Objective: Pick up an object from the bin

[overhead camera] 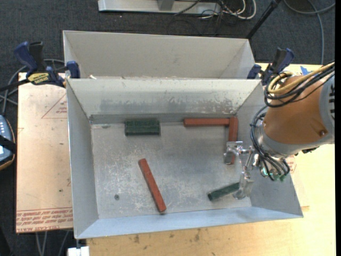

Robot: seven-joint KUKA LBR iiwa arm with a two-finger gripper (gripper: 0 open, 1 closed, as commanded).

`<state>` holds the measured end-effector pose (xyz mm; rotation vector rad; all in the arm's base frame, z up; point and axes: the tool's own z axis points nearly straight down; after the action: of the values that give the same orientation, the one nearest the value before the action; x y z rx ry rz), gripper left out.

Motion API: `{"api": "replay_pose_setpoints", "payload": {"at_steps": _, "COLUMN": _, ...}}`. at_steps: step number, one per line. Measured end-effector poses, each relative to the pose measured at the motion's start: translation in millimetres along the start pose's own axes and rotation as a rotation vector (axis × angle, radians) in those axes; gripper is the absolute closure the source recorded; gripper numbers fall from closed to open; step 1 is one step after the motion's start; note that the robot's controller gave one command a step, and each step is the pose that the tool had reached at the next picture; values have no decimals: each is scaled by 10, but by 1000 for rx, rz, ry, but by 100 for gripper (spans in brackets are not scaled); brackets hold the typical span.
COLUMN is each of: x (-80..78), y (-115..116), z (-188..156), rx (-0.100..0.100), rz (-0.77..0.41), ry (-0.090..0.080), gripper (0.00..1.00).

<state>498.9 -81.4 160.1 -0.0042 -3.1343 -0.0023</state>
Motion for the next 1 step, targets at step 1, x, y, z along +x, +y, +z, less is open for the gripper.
{"api": "replay_pose_setpoints", "payload": {"at_steps": 1, "x": -49, "y": -55, "z": 944, "rx": 0, "rz": -86, "ry": -2, "gripper": 0}}
